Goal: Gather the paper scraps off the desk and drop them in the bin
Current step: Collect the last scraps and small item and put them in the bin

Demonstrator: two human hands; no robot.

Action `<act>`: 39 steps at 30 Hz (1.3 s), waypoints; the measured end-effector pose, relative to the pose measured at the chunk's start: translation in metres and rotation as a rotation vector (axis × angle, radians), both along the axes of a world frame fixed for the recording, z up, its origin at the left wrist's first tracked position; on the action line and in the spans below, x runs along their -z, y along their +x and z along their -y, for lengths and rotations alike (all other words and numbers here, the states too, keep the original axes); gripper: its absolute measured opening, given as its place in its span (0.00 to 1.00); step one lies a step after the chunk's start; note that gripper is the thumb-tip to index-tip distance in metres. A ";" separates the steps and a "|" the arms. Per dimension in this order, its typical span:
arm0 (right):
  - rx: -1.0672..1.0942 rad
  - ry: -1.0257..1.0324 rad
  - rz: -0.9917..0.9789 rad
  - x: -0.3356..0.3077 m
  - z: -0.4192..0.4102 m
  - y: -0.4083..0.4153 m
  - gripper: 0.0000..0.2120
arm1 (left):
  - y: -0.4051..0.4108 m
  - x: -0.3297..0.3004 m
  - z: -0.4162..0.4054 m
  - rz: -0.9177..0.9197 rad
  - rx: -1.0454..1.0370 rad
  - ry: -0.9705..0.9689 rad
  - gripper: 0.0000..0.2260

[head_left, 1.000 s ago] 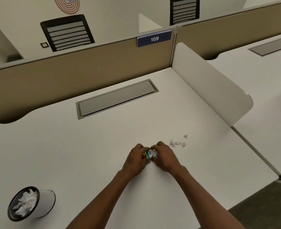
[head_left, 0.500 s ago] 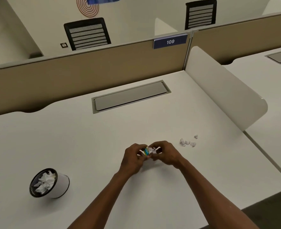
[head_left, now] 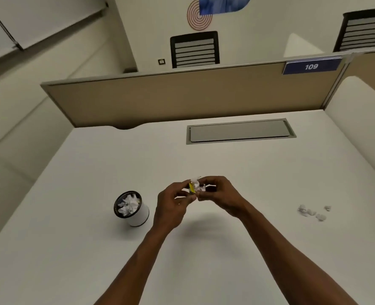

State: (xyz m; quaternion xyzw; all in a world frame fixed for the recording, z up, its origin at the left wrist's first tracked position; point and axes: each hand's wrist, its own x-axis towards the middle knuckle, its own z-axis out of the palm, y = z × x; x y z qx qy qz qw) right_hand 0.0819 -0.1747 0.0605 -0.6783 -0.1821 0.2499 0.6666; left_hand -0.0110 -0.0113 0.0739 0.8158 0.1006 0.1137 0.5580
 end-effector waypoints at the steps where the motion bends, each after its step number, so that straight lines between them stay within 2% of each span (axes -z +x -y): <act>1: -0.017 0.001 0.009 -0.003 -0.012 -0.001 0.12 | -0.005 -0.001 -0.010 0.014 -0.022 0.018 0.20; 9: -0.154 -0.052 0.054 -0.025 -0.101 -0.014 0.14 | -0.037 -0.017 -0.078 0.016 -0.227 0.100 0.19; 16: -0.218 -0.212 0.053 -0.031 -0.169 -0.025 0.15 | -0.059 -0.023 -0.127 -0.161 -0.394 0.170 0.18; 20: -0.274 -0.399 0.285 -0.031 -0.193 -0.036 0.15 | -0.065 -0.017 -0.143 -0.274 -0.446 0.273 0.17; 24: -0.379 -0.526 0.507 -0.029 -0.199 -0.044 0.15 | -0.067 -0.004 -0.148 -0.303 -0.464 0.347 0.19; 29: -0.345 -0.537 0.651 -0.024 -0.190 -0.048 0.08 | -0.074 0.012 -0.147 -0.240 -0.472 0.439 0.25; 32: -0.356 -0.504 0.735 -0.015 -0.182 -0.053 0.16 | -0.077 0.020 -0.142 -0.133 -0.405 0.522 0.22; 36: -0.495 -0.554 0.929 0.003 -0.171 -0.063 0.33 | -0.077 0.030 -0.139 -0.216 -0.259 0.647 0.18; 39: -0.430 -0.470 1.009 0.011 -0.160 -0.073 0.38 | -0.078 0.038 -0.139 -0.244 -0.189 0.766 0.19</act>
